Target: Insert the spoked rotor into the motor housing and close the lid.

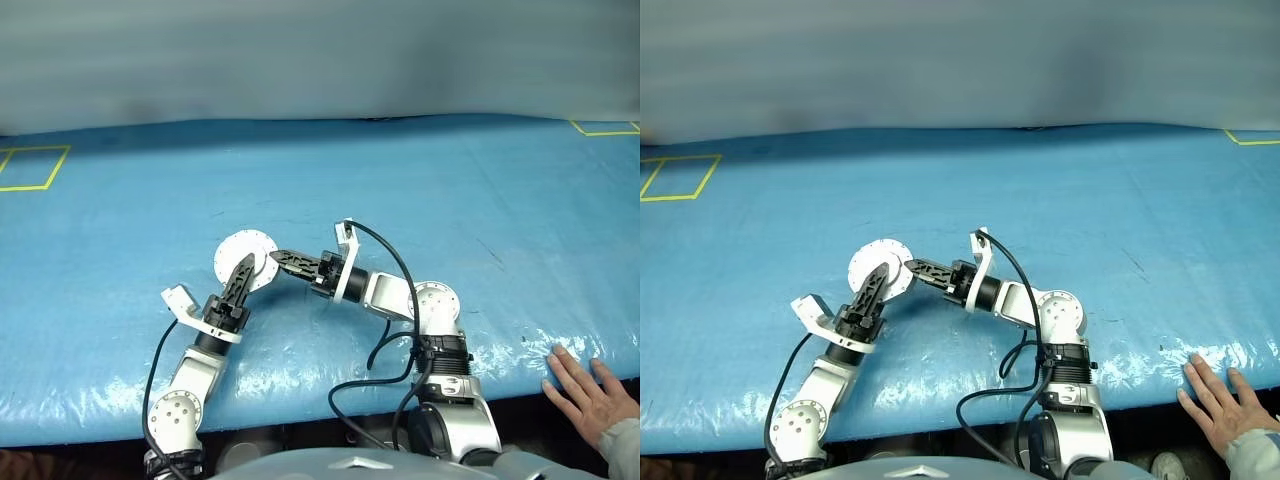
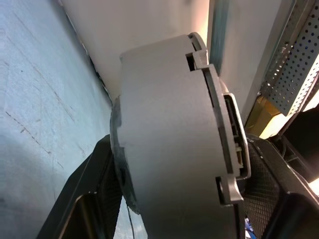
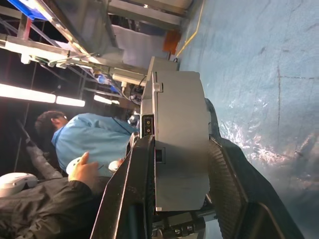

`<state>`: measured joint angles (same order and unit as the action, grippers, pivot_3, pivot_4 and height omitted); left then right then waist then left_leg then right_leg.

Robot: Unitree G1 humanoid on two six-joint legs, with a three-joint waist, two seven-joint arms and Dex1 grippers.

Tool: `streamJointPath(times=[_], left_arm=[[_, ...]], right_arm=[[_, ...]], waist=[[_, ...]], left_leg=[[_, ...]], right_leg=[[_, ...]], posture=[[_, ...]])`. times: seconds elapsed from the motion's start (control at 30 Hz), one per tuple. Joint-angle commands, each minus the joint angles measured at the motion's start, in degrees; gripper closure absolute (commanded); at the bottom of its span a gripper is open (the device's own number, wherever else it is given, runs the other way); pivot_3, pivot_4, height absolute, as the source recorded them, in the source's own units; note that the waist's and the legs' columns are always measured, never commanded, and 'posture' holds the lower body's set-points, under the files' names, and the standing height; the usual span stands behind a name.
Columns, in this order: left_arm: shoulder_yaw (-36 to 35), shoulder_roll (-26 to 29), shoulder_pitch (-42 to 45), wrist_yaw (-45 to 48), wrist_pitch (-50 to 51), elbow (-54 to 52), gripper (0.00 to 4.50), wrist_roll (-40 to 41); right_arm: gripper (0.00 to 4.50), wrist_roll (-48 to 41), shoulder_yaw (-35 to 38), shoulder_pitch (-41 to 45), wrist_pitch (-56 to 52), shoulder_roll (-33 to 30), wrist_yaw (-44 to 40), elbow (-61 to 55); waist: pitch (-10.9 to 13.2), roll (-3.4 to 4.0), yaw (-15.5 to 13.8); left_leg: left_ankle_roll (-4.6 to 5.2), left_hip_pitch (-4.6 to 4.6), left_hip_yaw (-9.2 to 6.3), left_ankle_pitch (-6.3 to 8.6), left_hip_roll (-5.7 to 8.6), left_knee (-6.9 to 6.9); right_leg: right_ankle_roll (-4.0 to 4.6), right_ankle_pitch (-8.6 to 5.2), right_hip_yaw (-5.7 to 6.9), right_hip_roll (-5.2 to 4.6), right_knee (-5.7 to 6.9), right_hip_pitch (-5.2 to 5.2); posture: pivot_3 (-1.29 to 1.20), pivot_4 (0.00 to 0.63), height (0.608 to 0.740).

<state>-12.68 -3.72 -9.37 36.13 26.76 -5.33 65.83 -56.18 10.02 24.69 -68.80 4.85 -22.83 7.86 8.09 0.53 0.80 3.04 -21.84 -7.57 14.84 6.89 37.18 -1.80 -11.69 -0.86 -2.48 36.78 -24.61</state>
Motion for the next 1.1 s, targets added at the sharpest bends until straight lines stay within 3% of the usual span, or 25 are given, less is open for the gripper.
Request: streamJointPath(times=[0.03, 0.23, 0.57, 0.83, 1.1], left_arm=[[-1.8, -2.5, 0.9, -2.4, -4.7, -0.5, 1.68, -2.3], [-2.7, -3.9, 3.4, -7.1, -10.1, 1.3, 1.68, -4.9], [-7.6, -5.1, 17.0, -19.3, -22.7, 10.6, 1.68, -9.9], [-11.7, -3.5, 32.3, -24.8, -26.8, 24.1, 1.68, -11.6], [-14.4, -0.2, 39.6, -28.5, -27.5, 36.1, 1.68, -16.8]], right_arm=[[2.33, 0.3, -0.3, 0.8, 3.4, 0.1, -1.7, -2.3], [0.38, 3.2, 0.6, 1.7, 9.0, 0.6, 0.5, -0.9], [0.38, 5.8, 0.5, 0.1, 14.4, -0.9, 0.8, -3.3], [0.38, 7.6, -0.4, -3.5, 16.8, -2.5, 1.2, -7.1], [0.38, 8.2, -0.4, -5.1, 18.5, -2.8, 1.9, -8.6]], waist=[[0.0, 0.0, 0.0], [0.0, -0.01, -0.1], [0.0, -0.09, -0.3], [0.1, -0.29, -0.6], [0.1, -0.32, 0.2]], left_leg=[[0.0, 0.0, 0.0, 0.0, 0.0, 0.0], [-0.02, 0.0, 0.0, 0.0, 0.0, 0.0], [-0.03, 0.0, 0.0, -0.01, 0.02, 0.1], [0.0, -0.1, -0.02, 0.01, 0.11, 0.29], [-0.01, -0.1, -0.01, 0.01, 0.07, 0.31]], right_leg=[[0.0, 0.0, 0.0, 0.0, 0.0, 0.01], [0.0, 0.0, 0.0, 0.0, 0.01, 0.0], [-0.04, 0.03, 0.01, 0.0, 0.03, 0.02], [-0.15, 0.1, 0.01, -0.01, 0.03, 0.03], [-0.17, 0.11, -0.06, 0.07, 0.11, -0.04]], posture=[[0.0, 0.15, 0.74], [0.0, 0.15, 0.74], [0.0, 0.15, 0.74], [0.0, 0.15, 0.74], [0.0, 0.15, 0.74]])
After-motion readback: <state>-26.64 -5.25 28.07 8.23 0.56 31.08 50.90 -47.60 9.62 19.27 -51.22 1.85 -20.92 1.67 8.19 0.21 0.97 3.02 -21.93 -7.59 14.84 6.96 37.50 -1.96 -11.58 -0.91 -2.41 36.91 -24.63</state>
